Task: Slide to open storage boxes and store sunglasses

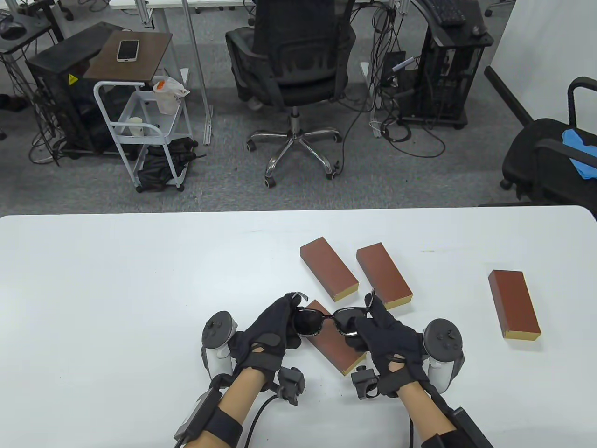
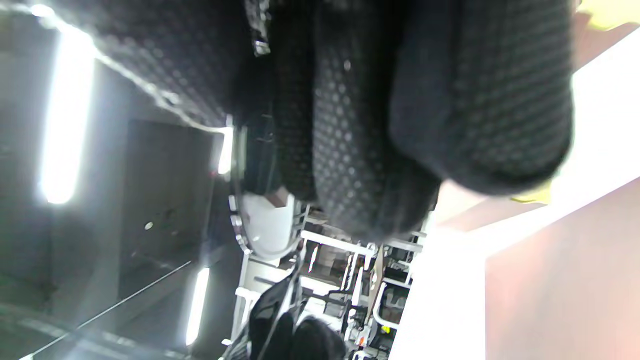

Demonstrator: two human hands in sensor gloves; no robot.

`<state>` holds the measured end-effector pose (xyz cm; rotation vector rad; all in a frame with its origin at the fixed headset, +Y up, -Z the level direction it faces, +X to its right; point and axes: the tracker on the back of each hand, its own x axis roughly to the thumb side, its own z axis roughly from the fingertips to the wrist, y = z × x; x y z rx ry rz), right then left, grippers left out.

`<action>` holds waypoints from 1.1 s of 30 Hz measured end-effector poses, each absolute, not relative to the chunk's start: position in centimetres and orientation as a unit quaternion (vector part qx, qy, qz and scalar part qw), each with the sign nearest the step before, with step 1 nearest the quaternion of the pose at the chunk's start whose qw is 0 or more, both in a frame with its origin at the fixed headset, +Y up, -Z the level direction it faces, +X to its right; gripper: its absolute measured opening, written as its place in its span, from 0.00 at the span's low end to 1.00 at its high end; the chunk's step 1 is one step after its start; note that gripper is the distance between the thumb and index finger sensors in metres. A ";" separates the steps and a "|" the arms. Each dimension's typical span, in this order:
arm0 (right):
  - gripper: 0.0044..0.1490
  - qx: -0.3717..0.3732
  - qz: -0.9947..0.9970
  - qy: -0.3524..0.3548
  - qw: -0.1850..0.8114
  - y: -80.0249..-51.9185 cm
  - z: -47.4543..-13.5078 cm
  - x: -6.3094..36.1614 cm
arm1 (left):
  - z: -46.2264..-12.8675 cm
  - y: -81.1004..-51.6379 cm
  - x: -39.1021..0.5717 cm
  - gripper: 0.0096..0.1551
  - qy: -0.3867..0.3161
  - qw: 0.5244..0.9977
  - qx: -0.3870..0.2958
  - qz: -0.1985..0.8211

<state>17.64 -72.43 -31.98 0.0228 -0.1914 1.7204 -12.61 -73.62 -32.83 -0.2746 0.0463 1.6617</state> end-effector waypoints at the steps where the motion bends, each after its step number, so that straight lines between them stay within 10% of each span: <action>1: 0.41 0.021 0.751 -0.081 0.655 -72.5 -32.0 17.5 | -32.8 -73.6 -12.7 0.32 0.023 0.669 -0.121 0.733; 8: 0.51 0.069 0.703 -0.047 0.706 -73.1 -32.1 16.6 | -32.8 -73.6 -13.3 0.29 0.044 0.691 -0.098 0.715; 33: 0.34 -0.046 0.682 -0.045 0.728 -74.1 -31.8 17.9 | -32.8 -73.6 -12.9 0.26 0.023 0.719 -0.082 0.690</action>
